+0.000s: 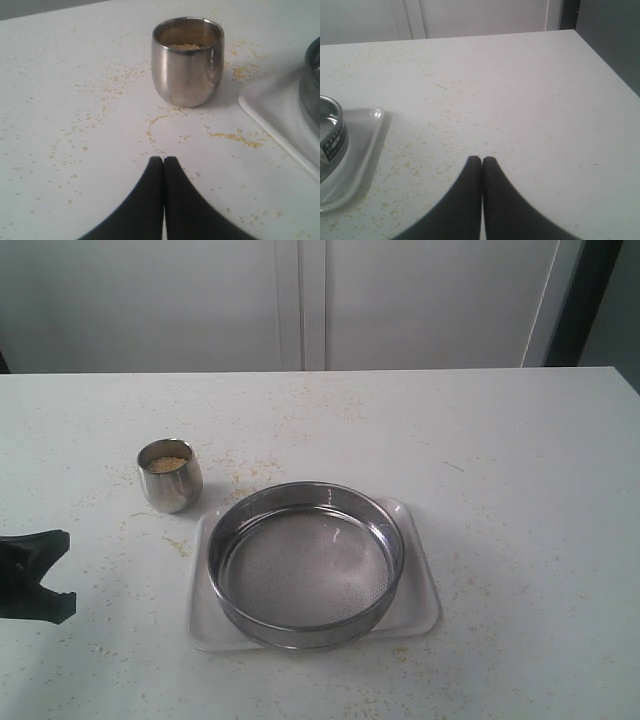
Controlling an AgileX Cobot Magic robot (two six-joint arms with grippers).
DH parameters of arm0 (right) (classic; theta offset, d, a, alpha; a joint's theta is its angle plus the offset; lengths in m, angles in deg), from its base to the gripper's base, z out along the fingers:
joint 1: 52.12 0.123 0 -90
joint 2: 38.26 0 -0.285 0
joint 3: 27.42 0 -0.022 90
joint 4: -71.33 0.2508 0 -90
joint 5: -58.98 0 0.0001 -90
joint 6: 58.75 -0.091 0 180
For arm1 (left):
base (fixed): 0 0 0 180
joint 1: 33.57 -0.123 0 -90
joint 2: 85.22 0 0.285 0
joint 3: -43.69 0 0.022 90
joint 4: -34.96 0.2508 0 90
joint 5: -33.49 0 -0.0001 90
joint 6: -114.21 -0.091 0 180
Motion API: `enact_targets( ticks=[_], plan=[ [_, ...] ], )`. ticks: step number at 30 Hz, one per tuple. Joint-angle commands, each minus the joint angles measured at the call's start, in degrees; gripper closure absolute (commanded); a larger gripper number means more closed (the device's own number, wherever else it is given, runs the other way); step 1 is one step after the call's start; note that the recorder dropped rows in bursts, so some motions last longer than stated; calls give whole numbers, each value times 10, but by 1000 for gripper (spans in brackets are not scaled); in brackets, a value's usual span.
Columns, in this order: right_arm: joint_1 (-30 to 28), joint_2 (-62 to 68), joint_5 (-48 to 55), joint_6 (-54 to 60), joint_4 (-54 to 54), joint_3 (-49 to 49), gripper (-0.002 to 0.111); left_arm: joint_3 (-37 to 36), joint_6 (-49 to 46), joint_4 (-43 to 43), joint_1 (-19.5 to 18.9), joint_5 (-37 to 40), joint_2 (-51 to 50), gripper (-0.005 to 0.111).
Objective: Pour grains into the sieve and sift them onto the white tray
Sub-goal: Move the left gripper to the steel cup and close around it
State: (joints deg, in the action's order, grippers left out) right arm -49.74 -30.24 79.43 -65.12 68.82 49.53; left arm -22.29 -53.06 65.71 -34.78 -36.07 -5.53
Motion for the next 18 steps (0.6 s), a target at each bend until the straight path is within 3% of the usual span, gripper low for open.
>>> enact_targets(
  ticks=[1,6,16,18],
  plan=[
    [-2,-2,-8,0,-3,3,108,38,5,32,0,-4,-49,107],
    [-2,-2,-8,0,-3,3,108,80,40,75,0,-4,-80,107],
    [-2,-2,-8,0,-3,3,108,89,40,80,0,-4,-80,107],
    [-2,-2,-8,0,-3,3,108,96,39,89,0,-4,-80,101]
  ],
)
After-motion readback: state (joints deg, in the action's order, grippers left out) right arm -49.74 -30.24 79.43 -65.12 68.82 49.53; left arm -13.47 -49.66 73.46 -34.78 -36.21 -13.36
